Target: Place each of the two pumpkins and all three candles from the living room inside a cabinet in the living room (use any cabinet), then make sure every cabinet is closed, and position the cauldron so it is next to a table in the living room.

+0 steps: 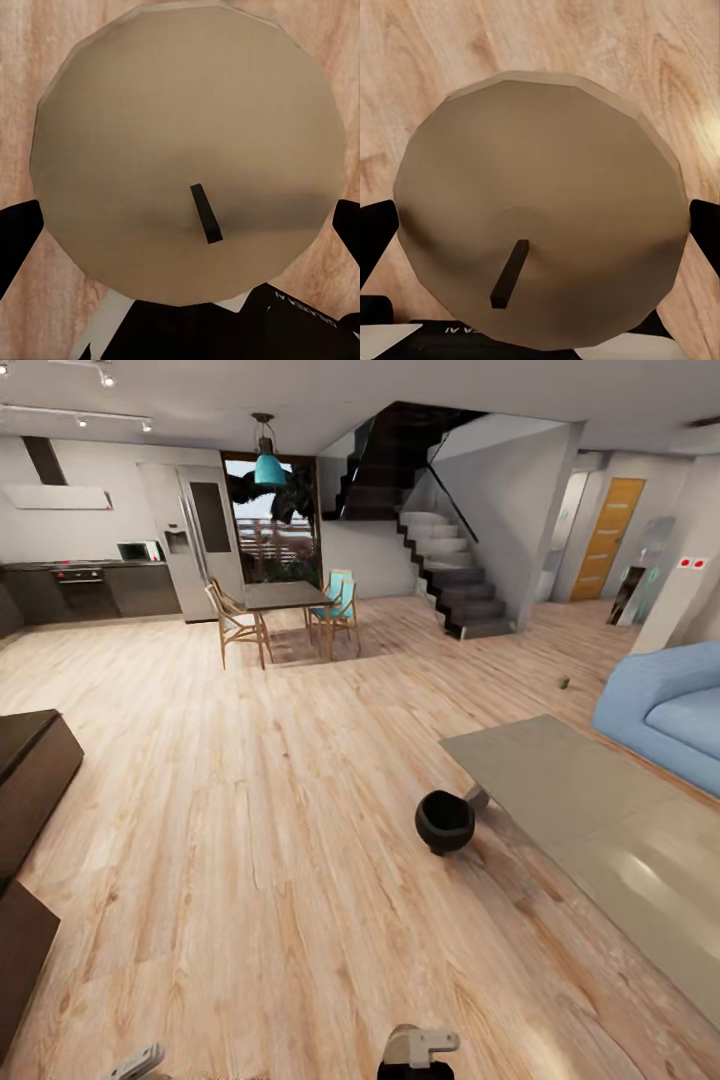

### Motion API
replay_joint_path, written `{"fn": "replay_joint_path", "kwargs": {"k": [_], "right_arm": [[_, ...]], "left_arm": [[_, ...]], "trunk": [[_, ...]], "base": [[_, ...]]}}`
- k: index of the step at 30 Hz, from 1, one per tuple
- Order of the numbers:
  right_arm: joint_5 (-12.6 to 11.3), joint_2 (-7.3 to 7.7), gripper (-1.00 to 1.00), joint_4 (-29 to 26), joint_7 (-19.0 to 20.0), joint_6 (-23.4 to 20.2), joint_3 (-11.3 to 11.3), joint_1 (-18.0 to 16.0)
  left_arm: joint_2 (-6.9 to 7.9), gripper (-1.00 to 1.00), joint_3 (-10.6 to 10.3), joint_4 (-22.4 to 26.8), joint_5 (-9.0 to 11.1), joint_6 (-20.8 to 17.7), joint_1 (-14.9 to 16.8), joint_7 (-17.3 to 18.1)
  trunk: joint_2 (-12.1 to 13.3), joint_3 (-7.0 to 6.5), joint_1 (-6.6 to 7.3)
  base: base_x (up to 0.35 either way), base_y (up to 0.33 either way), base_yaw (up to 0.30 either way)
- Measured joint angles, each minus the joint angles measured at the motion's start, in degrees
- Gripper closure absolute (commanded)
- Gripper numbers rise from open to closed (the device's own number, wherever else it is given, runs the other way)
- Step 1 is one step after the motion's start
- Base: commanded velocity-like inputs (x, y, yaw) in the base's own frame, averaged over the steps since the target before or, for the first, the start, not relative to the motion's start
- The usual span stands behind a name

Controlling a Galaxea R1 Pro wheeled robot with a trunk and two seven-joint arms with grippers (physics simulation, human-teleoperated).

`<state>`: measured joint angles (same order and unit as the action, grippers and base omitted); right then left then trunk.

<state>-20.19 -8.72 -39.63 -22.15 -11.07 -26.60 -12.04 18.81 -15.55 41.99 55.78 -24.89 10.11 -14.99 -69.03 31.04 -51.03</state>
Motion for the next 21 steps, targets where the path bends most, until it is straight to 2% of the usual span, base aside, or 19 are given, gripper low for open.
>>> {"fn": "replay_joint_path", "kwargs": {"k": [4, 13, 19, 21], "right_arm": [[0.0, 0.0, 1.0, 0.0, 0.0, 0.0, 0.0, 0.0], [0.0, 0.02, 1.0, 0.0, 0.0, 0.7, -0.2, 0.0], [-0.1, 0.02, 1.0, 0.0, 0.0, 1.2, -3.1, 0.0], [0.0, 0.05, 1.0, 0.0, 0.0, 1.2, -3.4, 0.0]], "left_arm": [[0.0, 1.0, 0.0, 0.0, 0.0, -0.1, 0.0, 0.0], [0.0, 1.0, 0.1, 0.0, 0.0, 0.0, 0.0, 0.0], [0.0, 1.0, 0.0, -0.1, 0.0, 0.0, 0.0, -0.1], [0.0, 1.0, 0.1, -0.1, 0.0, 0.0, 0.0, -0.1]], "trunk": [[0.0, -0.19, 0.0], [0.0, -0.63, 0.0], [0.0, -0.9, 0.0], [0.0, -0.95, 0.0]], "base": [[0.106, 0.0, 0.267], [0.31, 0.0, 0.266], [0.332, 0.0, 0.267], [0.332, 0.0, 0.277]]}}
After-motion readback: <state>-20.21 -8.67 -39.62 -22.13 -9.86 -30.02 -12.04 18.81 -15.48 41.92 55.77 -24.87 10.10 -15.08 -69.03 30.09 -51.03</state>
